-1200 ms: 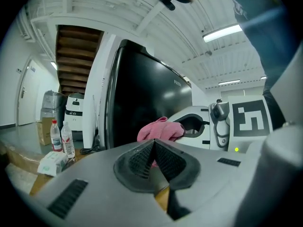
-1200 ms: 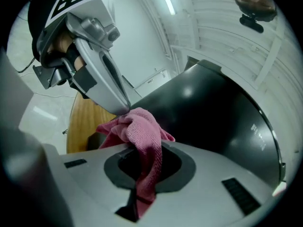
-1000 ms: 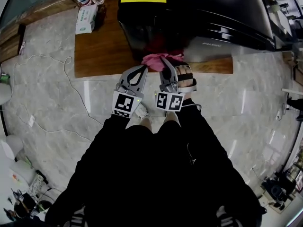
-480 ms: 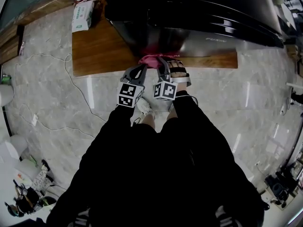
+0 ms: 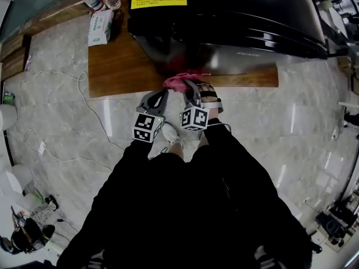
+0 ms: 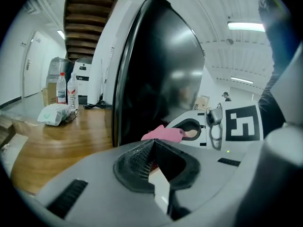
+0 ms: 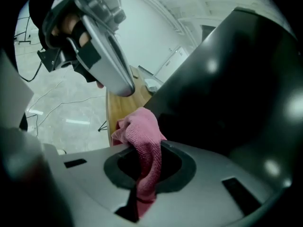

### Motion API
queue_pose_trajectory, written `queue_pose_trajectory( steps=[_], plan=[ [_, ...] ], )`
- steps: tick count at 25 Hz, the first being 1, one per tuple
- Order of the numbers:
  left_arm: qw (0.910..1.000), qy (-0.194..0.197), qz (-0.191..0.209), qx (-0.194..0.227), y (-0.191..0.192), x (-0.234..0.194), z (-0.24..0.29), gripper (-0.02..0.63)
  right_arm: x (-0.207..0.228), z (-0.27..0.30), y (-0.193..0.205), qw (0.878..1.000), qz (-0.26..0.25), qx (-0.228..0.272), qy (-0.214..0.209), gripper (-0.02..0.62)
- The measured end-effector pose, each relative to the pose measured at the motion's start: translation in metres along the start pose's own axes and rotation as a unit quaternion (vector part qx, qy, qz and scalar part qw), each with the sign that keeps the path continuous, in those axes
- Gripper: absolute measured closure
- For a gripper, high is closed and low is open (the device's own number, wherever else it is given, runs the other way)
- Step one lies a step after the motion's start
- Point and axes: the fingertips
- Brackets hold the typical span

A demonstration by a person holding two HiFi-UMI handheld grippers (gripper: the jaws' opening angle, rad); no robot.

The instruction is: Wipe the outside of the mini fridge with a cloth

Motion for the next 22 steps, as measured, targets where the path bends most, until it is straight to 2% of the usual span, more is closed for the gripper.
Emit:
queue_pose_trajectory(
  steps=[4,8,14,19,22],
  plan=[
    [0.9994,0.017,0.025,0.014,-0.039,0.020,-0.031,0.600,0.035,-0.061,-0.026,0.998,0.038,0.032,0.028,0.554],
    [0.9977,0.032,0.038,0.047,-0.097,0.043,-0.062,0.600,0.082,-0.118,-0.060,0.995,0.061,0.059,0.059,0.552],
    [0.9935,0.015,0.060,0.096,-0.197,0.071,-0.114,0.600,0.174,-0.198,-0.121,0.984,0.079,0.102,0.125,0.551],
    [0.9841,-0.006,0.077,0.160,-0.288,0.084,-0.175,0.600,0.247,-0.263,-0.180,0.974,0.079,0.131,0.169,0.551],
    [0.9772,-0.006,0.069,0.200,-0.338,0.086,-0.201,0.600,0.292,-0.291,-0.209,0.968,0.061,0.145,0.196,0.551]
  ],
)
Point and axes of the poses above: the fingertips, and each gripper's own axes: z forward along the fingers, x to its right, y out of its underside, and after that the axes turned 5 degrees about y, right-handed
